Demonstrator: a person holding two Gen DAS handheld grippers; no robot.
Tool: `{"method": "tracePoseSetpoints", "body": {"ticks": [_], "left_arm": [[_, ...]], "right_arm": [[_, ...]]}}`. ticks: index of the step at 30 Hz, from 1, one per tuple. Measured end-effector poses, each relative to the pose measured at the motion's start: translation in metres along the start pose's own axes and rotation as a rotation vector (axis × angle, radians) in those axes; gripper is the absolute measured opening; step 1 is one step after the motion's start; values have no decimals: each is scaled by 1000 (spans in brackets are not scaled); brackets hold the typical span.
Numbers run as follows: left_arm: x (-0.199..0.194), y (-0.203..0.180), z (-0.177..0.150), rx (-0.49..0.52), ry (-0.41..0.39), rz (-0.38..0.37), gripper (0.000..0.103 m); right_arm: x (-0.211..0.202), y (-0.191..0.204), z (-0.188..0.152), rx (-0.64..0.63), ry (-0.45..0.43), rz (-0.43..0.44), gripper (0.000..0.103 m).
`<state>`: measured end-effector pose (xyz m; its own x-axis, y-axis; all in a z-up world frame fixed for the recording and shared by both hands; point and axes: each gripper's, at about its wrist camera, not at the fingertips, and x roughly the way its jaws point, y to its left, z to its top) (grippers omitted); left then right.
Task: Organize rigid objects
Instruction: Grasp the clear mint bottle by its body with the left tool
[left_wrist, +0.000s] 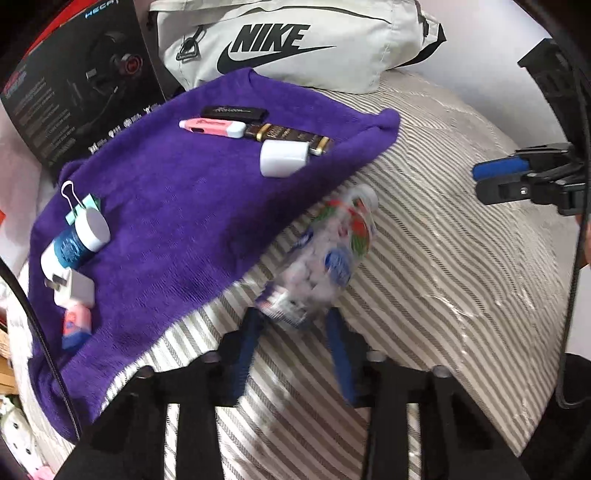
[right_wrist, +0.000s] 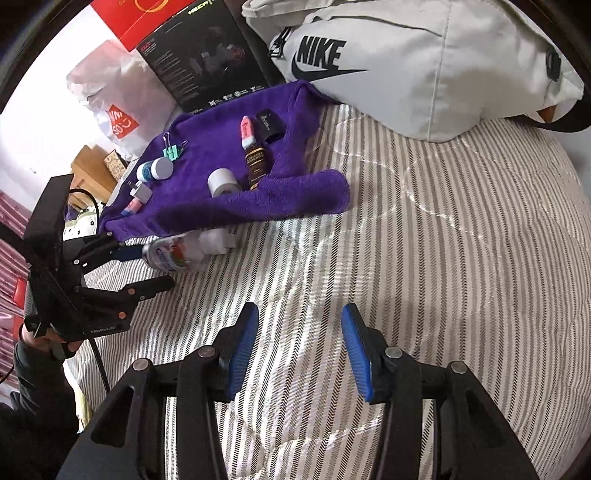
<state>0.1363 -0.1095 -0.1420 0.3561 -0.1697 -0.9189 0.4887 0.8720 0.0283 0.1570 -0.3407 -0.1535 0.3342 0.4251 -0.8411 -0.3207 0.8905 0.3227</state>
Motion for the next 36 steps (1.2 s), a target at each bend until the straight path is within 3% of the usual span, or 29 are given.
{"method": "tracePoseSetpoints", "body": {"ticks": [2,6,10,18,22,25,31,34,36], "left_arm": [[-3,-1,-6,-15,0,-26,20],[-8,-5,-14,-42,-8,-64,20],[-7,-6,-14,6,0,-15,20],[-4,-4,-5,89,-7,40,39],[-3,-9,1,154,-31,61,68],[-4,-13,7,182,-43,38,69],[10,-17,23,146,-18,-23,68],[13,-18,24,127,-19,-43,47],[12,-12,24,71,-22,-60,42]], "right_arm": [[1,2,1,-7,1,8,46],[2,4,-1,-15,1,22,47],[2,2,-4,-12,6,28,47],[0,-3,-9,-12,13,35,47],[3,-2,-10,-14,23,39,47],[5,-1,-11,-23,32,40,47],[12,1,-11,-22,52,40,47],[13,3,-12,-29,59,41,47],[13,3,-13,-31,60,41,47]]}}
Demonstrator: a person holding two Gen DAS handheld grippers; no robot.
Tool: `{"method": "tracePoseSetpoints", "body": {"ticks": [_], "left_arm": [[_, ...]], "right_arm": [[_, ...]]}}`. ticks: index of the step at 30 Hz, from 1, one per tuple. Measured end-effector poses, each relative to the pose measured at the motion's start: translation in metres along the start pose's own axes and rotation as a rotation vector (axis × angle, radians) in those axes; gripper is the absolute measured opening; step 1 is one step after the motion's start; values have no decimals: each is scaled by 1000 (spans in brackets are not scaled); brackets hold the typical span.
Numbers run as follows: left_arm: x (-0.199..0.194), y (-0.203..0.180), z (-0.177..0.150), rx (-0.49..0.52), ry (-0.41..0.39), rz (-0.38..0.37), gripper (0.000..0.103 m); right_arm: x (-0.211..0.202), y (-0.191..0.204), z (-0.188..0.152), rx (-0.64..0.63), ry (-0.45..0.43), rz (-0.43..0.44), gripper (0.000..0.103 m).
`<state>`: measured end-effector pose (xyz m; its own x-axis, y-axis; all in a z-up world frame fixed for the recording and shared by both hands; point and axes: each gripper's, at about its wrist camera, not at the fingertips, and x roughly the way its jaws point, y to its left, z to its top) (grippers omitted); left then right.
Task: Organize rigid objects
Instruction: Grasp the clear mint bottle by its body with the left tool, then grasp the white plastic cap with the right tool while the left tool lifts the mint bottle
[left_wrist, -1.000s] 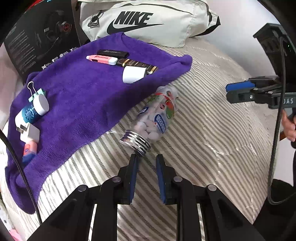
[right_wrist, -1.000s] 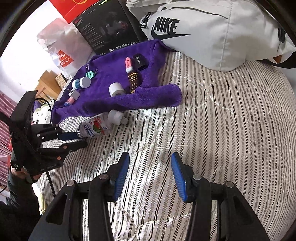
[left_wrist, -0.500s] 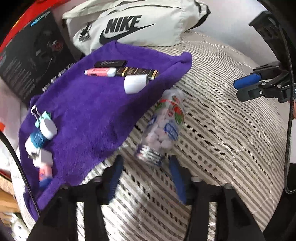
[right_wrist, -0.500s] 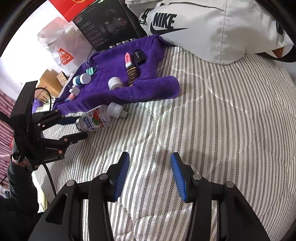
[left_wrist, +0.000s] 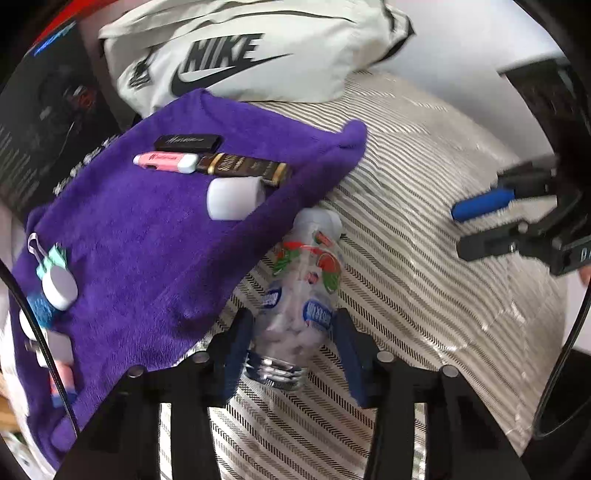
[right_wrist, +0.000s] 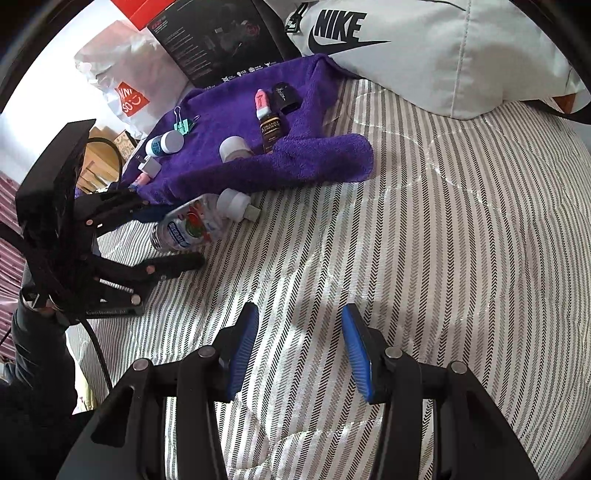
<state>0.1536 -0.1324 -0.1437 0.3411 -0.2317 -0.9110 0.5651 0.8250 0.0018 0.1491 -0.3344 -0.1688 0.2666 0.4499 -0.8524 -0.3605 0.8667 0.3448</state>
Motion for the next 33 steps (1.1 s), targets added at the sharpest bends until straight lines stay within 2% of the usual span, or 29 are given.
{"method": "tracePoseSetpoints", "body": {"ticks": [3,8,13,17,21,24,29,31,33], "left_arm": [[-7,6,-11,-78,-5,-3,39],[-26,19,-49,-203,-13,10,39],[-50,37,-98,-362,-29,77,39],[-60,46,-123,-421,-37,106,39],[-61,43,-125,-421,-37,125,40],[-59,39,-122,-398,-30,155,39],[-61,45,-126,-421,-47,127,39],[-62,48,-127,-436,-55,114,39],[-62,49,-128,-443,-59,105,39]], "right_arm": [[1,2,1,0,0,4,47],[3,12,1,-24,0,21,47],[11,33,8,-62,-10,38,47],[19,52,20,-99,-29,33,47],[31,66,40,-113,-59,6,47],[41,76,53,-145,-86,-63,46],[57,89,64,-221,-95,-122,45],[68,91,64,-235,-74,-141,32],[69,97,61,-274,-85,-172,29]]}}
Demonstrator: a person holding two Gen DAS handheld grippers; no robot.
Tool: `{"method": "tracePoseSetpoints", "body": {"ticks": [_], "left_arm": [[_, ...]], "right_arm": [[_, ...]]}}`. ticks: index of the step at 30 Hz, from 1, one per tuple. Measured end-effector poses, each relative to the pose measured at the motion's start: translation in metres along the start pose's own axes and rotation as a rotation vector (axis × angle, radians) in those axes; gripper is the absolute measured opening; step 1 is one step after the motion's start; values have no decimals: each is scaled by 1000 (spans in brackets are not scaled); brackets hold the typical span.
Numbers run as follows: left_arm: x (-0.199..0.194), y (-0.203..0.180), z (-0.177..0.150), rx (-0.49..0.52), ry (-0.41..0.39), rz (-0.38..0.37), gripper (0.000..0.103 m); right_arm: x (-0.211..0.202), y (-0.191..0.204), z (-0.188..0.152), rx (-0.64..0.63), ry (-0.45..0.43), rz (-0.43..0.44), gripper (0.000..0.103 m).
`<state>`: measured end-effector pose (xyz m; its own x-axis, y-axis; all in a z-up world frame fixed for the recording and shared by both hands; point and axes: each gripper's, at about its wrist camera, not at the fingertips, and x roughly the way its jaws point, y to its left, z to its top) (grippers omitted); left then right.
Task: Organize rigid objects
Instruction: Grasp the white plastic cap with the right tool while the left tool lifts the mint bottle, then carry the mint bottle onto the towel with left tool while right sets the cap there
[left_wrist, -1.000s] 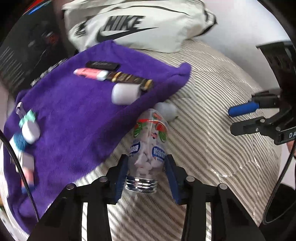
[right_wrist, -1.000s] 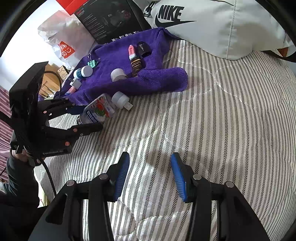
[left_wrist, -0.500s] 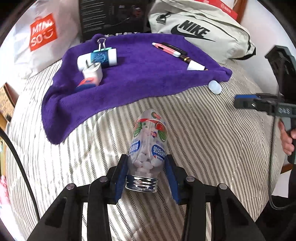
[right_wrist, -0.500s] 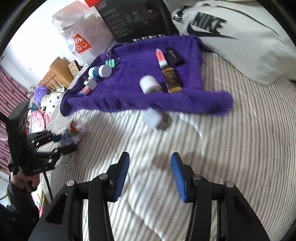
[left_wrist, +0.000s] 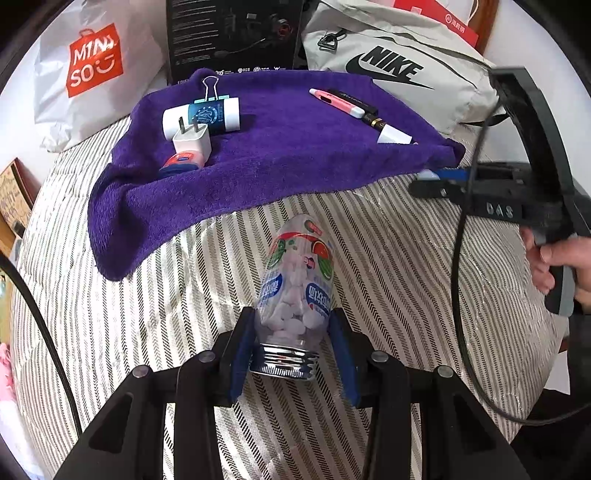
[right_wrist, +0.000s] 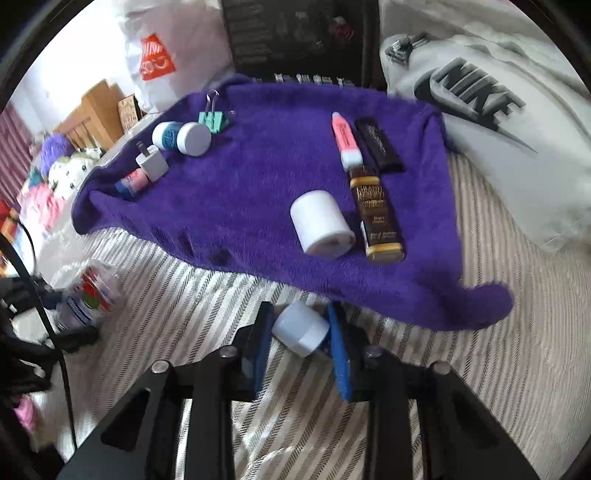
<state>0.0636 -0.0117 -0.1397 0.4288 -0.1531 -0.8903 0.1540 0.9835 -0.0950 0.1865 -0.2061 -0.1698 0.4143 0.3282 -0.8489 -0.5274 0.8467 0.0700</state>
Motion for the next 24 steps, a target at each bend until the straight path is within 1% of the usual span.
{"method": "tracePoseSetpoints", "body": {"ticks": [5,9,11,14,16,18,20,22,24], "left_arm": [[-1,-1,-2,2,6,16,39],[3,-11,0,43,5,81,39],[5,-14,0,58,0,100,40],[4,-9,1,30,1,79,39],[3,-6,1,10,12,58,39],[-2,-1,2,-17,2,41,39],[-6,2,2,-30,-8,26,39],[-10,6,2,-45,-18,11,39],[-11,10,3,-58,-20,-4,39]], "right_arm": [[-10,-1,-9,11,23,40,29],[-8,5,-11,-16,28,15,30],[-7,12,-13,-65,25,-21,30],[-8,15,-17,-78,21,-34,29],[-11,10,-18,-59,32,-7,29],[-15,3,-19,-17,40,39,29],[-23,-4,-22,19,29,82,29],[-27,-8,-25,36,29,100,29],[-30,-11,-27,42,29,98,29]]}}
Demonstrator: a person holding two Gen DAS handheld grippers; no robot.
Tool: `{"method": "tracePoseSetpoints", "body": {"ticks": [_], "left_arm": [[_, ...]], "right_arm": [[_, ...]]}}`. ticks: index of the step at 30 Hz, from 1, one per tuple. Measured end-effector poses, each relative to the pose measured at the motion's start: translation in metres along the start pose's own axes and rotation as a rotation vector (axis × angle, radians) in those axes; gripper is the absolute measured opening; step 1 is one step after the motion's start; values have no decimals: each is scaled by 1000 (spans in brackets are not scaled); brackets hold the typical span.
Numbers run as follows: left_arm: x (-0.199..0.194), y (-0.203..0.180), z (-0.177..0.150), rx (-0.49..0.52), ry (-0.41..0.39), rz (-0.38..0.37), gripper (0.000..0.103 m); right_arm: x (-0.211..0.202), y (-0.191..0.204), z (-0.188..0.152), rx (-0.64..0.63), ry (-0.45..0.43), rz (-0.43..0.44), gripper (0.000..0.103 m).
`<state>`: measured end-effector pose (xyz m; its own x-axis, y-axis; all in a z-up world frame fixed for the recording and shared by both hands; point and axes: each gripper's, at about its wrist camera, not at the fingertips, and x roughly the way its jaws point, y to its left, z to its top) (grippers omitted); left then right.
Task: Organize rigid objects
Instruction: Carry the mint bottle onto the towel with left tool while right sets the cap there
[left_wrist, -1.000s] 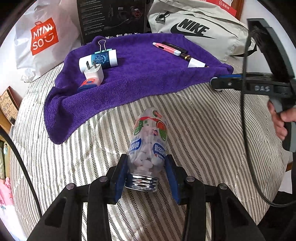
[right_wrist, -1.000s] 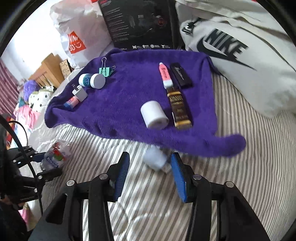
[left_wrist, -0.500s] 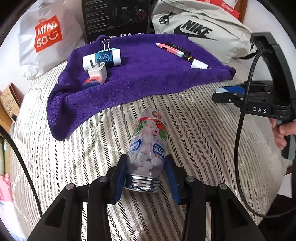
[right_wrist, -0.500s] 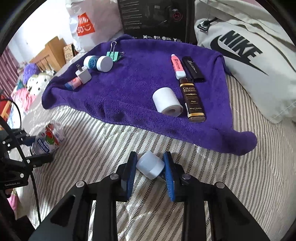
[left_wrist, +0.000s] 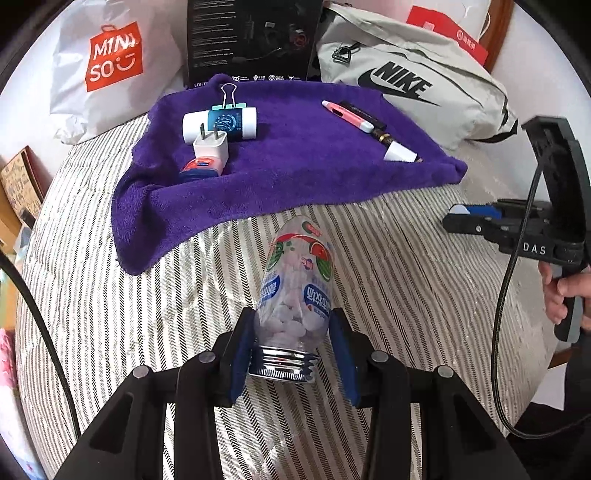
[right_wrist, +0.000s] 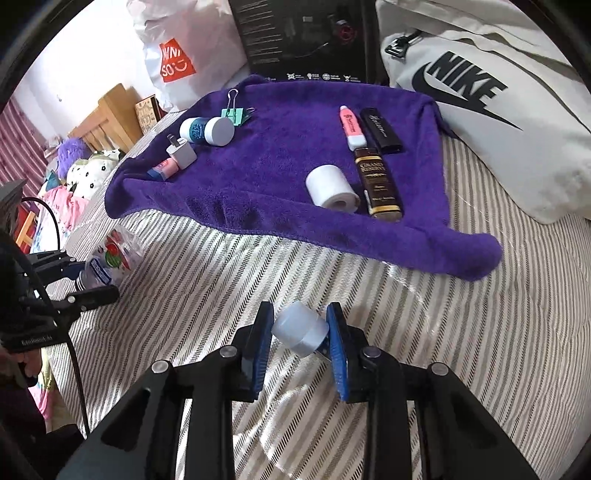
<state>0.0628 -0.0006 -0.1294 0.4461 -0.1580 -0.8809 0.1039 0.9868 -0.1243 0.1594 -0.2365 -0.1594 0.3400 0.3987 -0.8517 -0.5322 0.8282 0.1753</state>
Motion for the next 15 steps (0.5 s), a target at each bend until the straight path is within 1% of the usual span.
{"method": "tracePoseSetpoints", "body": {"ticks": [3,6,15], "left_arm": [[-1,5,2,-16,0,-18,39],[-4,8,4,-38,-10,-54,39],[-17,4,27,-13,-43,-43,39]], "right_arm": [[-3,-1,0,6,6,16,29],[-4,4,3,-4,11,24,29],[-11,12,16,-21,-4,89,29]]}}
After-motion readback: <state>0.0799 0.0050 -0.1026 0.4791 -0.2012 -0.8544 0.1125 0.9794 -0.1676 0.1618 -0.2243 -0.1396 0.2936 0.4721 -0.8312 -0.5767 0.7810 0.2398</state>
